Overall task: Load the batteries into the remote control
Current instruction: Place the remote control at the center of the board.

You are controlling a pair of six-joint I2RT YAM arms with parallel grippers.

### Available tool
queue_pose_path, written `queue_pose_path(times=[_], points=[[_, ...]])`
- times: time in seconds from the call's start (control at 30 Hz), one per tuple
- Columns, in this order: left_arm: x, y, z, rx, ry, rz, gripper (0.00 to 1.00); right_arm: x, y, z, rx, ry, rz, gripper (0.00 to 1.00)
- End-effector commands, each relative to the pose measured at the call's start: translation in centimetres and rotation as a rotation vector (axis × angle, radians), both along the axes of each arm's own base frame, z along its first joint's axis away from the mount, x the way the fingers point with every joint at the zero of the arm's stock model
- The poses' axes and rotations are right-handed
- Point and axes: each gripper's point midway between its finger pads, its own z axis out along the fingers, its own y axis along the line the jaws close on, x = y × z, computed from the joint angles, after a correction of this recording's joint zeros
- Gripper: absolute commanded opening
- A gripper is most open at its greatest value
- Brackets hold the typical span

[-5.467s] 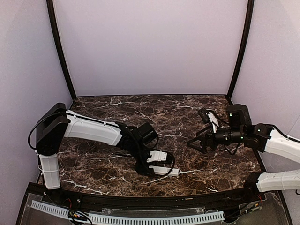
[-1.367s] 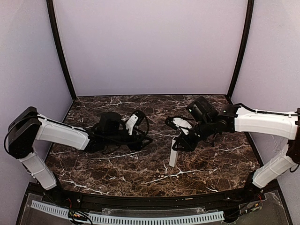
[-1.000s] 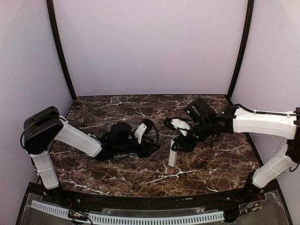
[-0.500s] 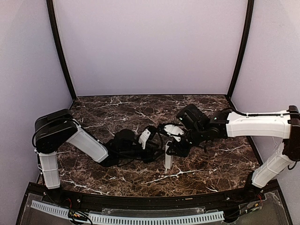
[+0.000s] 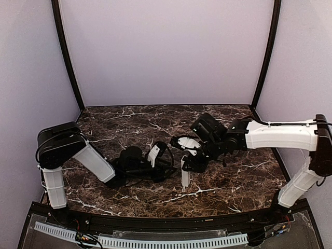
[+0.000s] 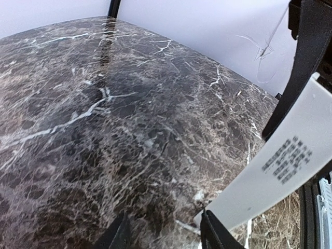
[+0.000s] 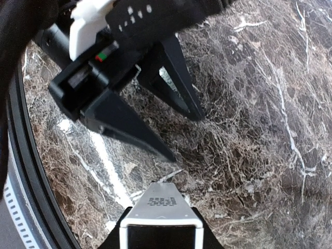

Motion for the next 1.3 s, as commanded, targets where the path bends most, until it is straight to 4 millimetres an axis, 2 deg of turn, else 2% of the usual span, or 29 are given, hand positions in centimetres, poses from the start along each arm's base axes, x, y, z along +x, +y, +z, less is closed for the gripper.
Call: queue_pose_path(times=[0.0, 0.03, 0.07, 0.1, 0.13, 0.17, 0.2, 0.23, 0.27, 0.3, 0.33, 0.4, 0.43, 0.47, 0.57, 0.73, 0.93, 1.27], points=[[1.9, 2.8, 2.6, -0.077, -0.006, 0.095, 0.46, -0.9, -1.1, 0.4, -0.113, 0.049, 0.018, 0.0], [2.1, 3.1, 3.6, -0.087, -0.025, 0.103, 0.46, -0.8, -0.7, 1.1, -0.11, 0.049, 0.023, 0.0], [2.2, 3.7, 3.3, -0.071, -0.02, 0.116, 0.47, -0.9, -0.8, 1.3, -0.125, 0.06, 0.027, 0.0], [2.5, 4.1, 4.4, -0.081, -0.038, 0.131, 0.47, -0.9, -0.8, 1.5, -0.143, 0.072, 0.029, 0.0], [2.6, 4.9, 4.0, -0.061, -0.03, 0.149, 0.47, -1.1, -1.1, 1.5, -0.169, 0.088, 0.03, 0.0], [2.9, 5.4, 5.0, -0.072, -0.045, 0.172, 0.47, -1.2, -1.3, 1.5, -0.191, 0.102, 0.029, 0.0], [3.2, 6.3, 4.7, -0.058, -0.039, 0.194, 0.47, -1.3, -1.4, 1.4, -0.214, 0.117, 0.032, 0.0], [3.5, 6.9, 5.5, -0.065, -0.051, 0.219, 0.48, -1.4, -1.6, 1.3, -0.24, 0.133, 0.033, 0.0], [3.7, 7.9, 4.9, -0.04, -0.037, 0.243, 0.48, -1.5, -1.8, 1.1, -0.266, 0.15, 0.034, 0.0], [4.0, 8.5, 5.7, -0.045, -0.052, 0.266, 0.48, -1.7, -1.9, 1.1, -0.289, 0.163, 0.038, 0.0], [4.2, 9.3, 5.3, -0.022, -0.041, 0.287, 0.48, -1.7, -2.1, 0.7, -0.319, 0.181, 0.038, 0.0], [4.6, 10.7, 6.2, -0.024, -0.051, 0.327, 0.48, -1.7, -2.4, 0.3, -0.372, 0.2, 0.035, 0.0], [4.7, 11.5, 6.0, -0.017, -0.048, 0.348, 0.48, -1.8, -2.5, 0.0, -0.398, 0.21, 0.036, 0.0], [4.8, 12.0, 6.6, -0.024, -0.056, 0.364, 0.48, -1.7, -2.5, -0.1, -0.42, 0.215, 0.037, 0.0], [4.7, 13.3, 6.6, -0.015, -0.056, 0.397, 0.48, -1.7, -2.3, -0.9, -0.489, 0.215, 0.044, 0.0], [4.7, 15.0, 7.5, -0.025, -0.079, 0.454, 0.49, -2.3, -1.0, -2.9, -0.572, 0.237, 0.075, 0.0], [4.5, 16.2, 7.7, -0.006, -0.101, 0.487, 0.5, -2.4, -0.4, -5.6, -0.651, 0.249, 0.095, 0.0], [4.3, 16.8, 8.0, -0.003, -0.118, 0.498, 0.52, -1.8, 1.4, -9.2, -0.701, 0.282, 0.111, 0.0]])
